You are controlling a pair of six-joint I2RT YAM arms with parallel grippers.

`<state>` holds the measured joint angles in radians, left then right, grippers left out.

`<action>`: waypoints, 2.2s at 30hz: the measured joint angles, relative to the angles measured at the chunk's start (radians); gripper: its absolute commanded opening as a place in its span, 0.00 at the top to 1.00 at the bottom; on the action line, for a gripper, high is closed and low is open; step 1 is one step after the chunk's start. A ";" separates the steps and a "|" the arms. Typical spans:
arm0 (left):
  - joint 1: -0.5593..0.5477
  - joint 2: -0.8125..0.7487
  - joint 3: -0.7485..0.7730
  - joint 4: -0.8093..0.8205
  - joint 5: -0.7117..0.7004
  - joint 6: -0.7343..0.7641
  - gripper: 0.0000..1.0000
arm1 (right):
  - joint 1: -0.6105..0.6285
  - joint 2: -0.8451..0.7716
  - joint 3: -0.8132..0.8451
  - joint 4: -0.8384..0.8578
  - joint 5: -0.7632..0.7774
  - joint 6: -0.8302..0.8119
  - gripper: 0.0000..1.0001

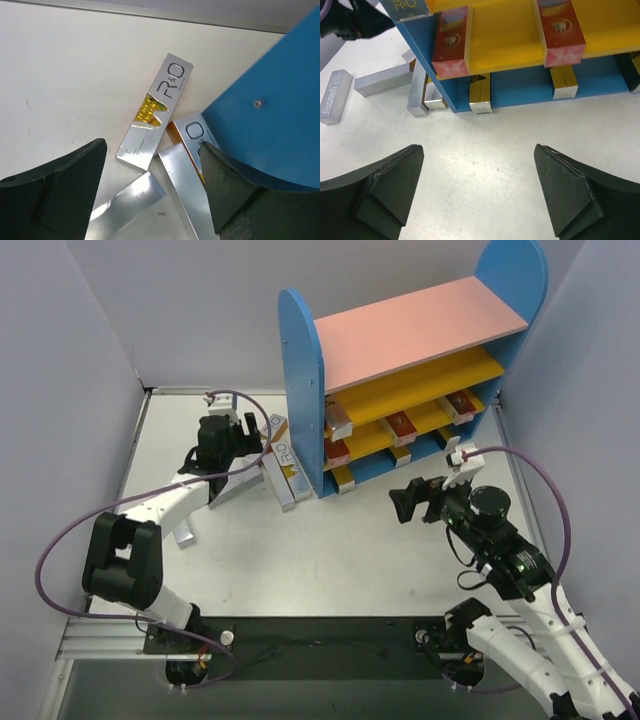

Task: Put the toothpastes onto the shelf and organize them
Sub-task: Move the toothpaste to the center of the board.

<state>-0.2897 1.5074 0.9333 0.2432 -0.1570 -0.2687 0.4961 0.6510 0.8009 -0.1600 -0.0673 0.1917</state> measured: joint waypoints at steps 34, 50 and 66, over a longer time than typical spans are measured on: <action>0.064 1.014 1.320 -0.738 0.140 -0.009 0.33 | -0.006 -0.156 -0.006 -0.391 0.116 0.138 0.02; 0.218 0.577 0.570 -0.508 0.298 -0.282 0.60 | -0.006 -0.105 -0.004 -0.376 0.140 0.161 0.02; 0.217 0.335 0.379 -0.555 0.235 -0.255 0.14 | -0.005 -0.072 -0.004 -0.333 0.147 0.149 0.02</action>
<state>-0.0731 1.8420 1.3125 -0.3119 0.0780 -0.5236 0.4915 0.5789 0.7967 -0.4931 0.0795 0.3405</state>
